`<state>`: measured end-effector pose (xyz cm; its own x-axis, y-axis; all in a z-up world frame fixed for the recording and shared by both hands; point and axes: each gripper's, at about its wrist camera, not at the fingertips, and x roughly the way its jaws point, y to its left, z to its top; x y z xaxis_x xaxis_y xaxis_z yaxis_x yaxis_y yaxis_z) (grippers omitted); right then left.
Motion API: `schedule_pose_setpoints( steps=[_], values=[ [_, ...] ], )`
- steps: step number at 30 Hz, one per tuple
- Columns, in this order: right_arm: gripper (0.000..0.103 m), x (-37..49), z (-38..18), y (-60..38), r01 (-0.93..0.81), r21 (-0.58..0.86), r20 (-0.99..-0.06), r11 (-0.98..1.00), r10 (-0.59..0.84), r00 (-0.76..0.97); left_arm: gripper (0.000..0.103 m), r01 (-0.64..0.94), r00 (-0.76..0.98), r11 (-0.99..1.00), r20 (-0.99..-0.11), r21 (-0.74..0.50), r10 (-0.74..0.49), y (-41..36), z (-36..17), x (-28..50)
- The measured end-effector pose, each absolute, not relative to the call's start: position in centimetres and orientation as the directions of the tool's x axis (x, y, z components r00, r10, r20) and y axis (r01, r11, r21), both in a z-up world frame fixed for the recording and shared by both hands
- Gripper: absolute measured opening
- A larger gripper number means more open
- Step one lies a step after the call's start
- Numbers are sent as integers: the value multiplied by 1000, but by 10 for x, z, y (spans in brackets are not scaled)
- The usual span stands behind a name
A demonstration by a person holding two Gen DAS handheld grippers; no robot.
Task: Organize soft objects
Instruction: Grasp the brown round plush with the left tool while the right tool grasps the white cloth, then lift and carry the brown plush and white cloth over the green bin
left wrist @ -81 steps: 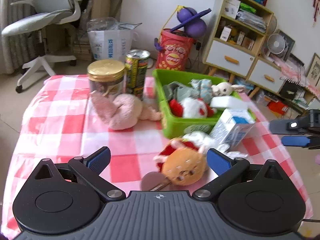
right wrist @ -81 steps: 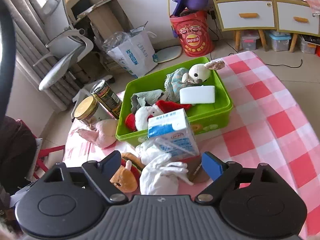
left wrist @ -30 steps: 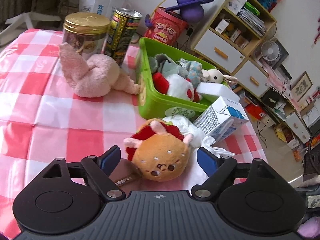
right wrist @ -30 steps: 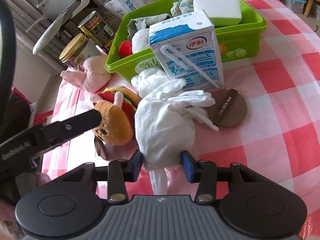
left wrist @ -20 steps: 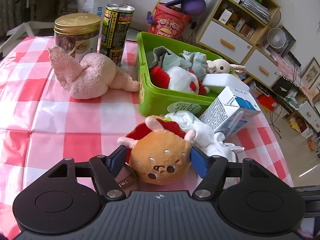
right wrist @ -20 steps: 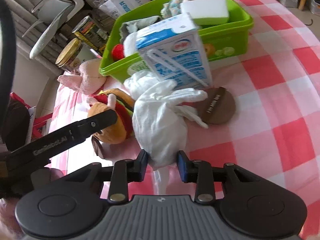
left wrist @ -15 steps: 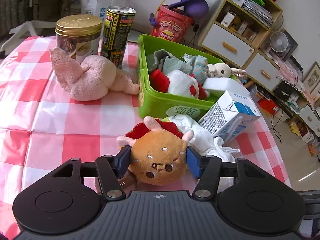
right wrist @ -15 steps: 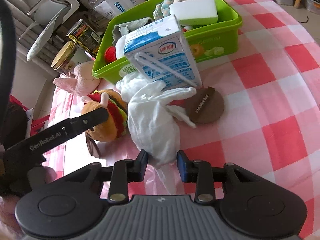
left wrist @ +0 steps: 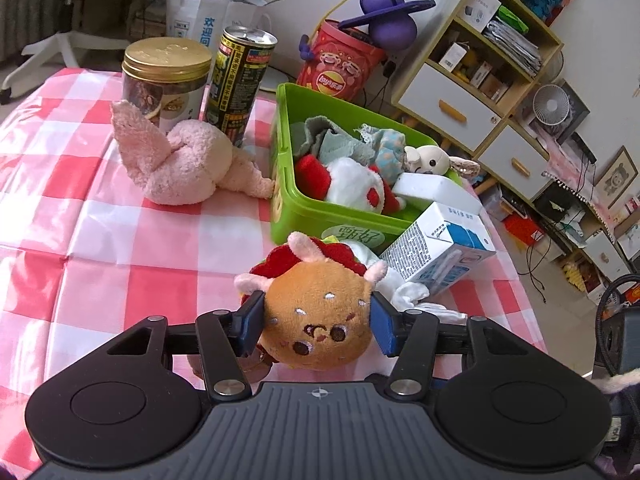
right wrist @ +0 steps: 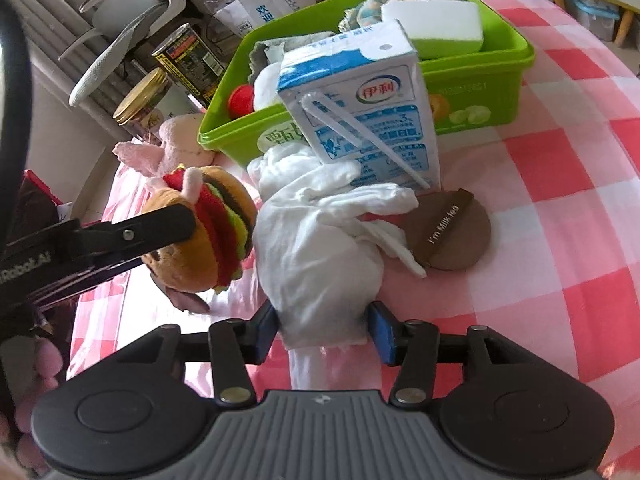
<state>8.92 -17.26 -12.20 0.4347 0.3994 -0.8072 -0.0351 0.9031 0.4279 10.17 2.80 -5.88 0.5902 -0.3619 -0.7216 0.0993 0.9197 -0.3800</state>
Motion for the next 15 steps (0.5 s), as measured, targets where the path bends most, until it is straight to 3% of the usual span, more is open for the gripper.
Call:
schedule_pose_setpoints(
  steps=[7, 15],
  values=[
    [6, 88, -117, -173, -44, 432, -802, 901, 406, 438, 55, 81, 606, 911, -706, -404, -367, 36, -53, 98],
    [0, 86, -107, -191, -24, 534, -755, 845, 489, 437, 54, 86, 623, 904, -685, -419, -377, 44, -45, 95]
  ],
)
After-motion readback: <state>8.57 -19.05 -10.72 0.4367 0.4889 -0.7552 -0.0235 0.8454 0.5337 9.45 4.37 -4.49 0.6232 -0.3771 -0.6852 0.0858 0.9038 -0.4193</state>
